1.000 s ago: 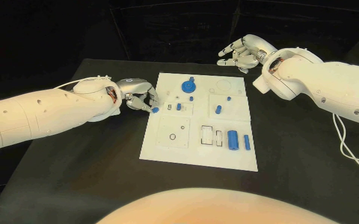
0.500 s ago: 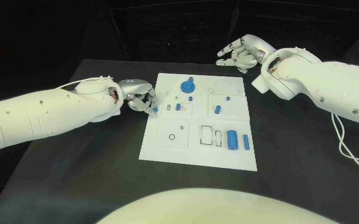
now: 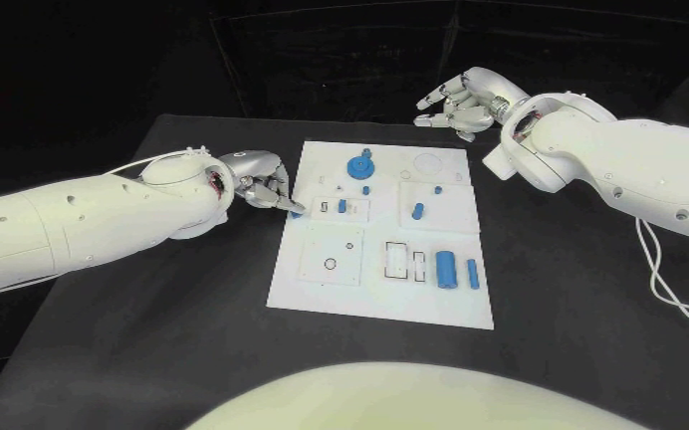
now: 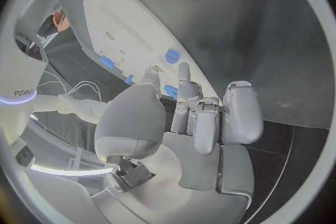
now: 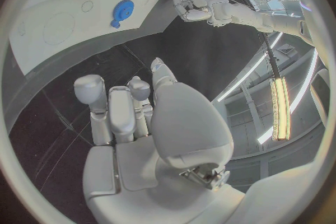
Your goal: Assemble the parts on the task board
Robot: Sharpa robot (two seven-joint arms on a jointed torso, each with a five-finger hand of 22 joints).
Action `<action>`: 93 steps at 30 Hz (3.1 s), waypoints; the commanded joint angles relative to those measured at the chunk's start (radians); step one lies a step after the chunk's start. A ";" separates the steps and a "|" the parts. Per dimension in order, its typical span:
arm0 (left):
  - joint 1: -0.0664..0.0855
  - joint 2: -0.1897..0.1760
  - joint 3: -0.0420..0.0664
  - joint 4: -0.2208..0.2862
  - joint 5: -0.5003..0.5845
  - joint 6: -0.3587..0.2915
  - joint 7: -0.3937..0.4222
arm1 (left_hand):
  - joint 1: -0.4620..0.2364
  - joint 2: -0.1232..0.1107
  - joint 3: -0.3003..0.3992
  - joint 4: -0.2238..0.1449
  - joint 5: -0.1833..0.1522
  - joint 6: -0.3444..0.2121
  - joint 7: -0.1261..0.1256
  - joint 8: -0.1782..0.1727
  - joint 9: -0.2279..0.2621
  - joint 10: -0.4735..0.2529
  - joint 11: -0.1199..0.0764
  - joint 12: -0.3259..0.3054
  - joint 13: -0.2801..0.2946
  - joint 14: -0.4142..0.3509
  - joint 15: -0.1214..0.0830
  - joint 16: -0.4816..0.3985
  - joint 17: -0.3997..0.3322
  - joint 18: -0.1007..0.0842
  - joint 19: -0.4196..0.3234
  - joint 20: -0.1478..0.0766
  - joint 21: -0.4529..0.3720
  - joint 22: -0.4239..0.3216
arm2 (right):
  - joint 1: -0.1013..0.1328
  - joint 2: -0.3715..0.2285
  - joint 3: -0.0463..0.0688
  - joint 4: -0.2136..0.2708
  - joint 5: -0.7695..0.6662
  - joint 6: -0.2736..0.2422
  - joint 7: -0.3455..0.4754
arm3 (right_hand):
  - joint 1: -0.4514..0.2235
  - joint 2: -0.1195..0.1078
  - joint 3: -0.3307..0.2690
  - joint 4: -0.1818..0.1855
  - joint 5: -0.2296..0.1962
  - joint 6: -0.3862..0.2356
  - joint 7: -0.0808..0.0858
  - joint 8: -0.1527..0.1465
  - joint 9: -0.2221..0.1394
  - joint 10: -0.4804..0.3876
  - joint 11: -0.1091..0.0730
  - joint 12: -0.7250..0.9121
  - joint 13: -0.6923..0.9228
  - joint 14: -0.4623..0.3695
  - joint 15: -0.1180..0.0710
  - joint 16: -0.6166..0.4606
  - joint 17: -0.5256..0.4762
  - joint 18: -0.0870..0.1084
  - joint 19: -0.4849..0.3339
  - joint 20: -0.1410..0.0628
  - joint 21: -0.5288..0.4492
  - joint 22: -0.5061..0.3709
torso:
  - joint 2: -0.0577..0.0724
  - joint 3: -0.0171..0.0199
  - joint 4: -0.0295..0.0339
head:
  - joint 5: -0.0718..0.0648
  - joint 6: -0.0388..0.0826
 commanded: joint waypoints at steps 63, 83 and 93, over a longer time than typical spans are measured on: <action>0.108 0.170 -0.001 -0.133 0.683 0.423 -0.605 | -0.025 0.129 -0.139 0.044 0.004 -0.060 -0.021 0.148 0.100 0.120 -0.020 0.097 0.216 0.106 -0.020 0.003 0.263 -0.026 0.036 -0.013 0.065 0.081 | 0.002 0.022 0.000 -0.013 0.002 0.007 -0.002 | -0.002 0.011 -0.008 0.001 0.008 -0.003 0.000 0.004 0.000 0.005 -0.001 0.005 0.000 0.013 -0.007 -0.003 0.000 0.007 0.008 0.000 -0.003 0.001 | 0.001 -0.0011 -0.0004 | 0.000 -0.011; 0.106 0.202 -0.003 -0.163 0.668 0.468 -0.611 | -0.011 0.134 -0.140 0.037 0.004 -0.059 -0.023 0.152 0.103 0.123 -0.022 0.098 0.221 0.106 -0.022 0.003 0.263 -0.027 0.038 -0.014 0.069 0.085 | 0.002 0.023 0.000 -0.012 0.002 0.007 -0.002 | -0.002 0.011 -0.008 0.001 0.008 -0.003 0.000 0.004 0.000 0.005 -0.001 0.005 0.000 0.013 -0.007 -0.003 0.000 0.007 0.008 0.000 -0.003 0.001 | 0.000 -0.0008 0.0014 | -0.001 -0.015; 0.105 0.195 -0.004 -0.153 0.666 0.464 -0.610 | -0.003 0.137 -0.141 0.034 0.004 -0.057 -0.024 0.156 0.105 0.131 -0.023 0.104 0.235 0.106 -0.022 0.003 0.263 -0.030 0.042 -0.015 0.078 0.095 | 0.002 0.024 0.000 -0.014 0.002 0.008 -0.001 | -0.002 0.011 -0.008 0.001 0.008 -0.003 0.000 0.004 0.000 0.005 -0.001 0.005 0.000 0.013 -0.007 -0.003 0.000 0.007 0.008 0.000 -0.003 0.001 | 0.001 -0.0017 0.0031 | -0.001 -0.016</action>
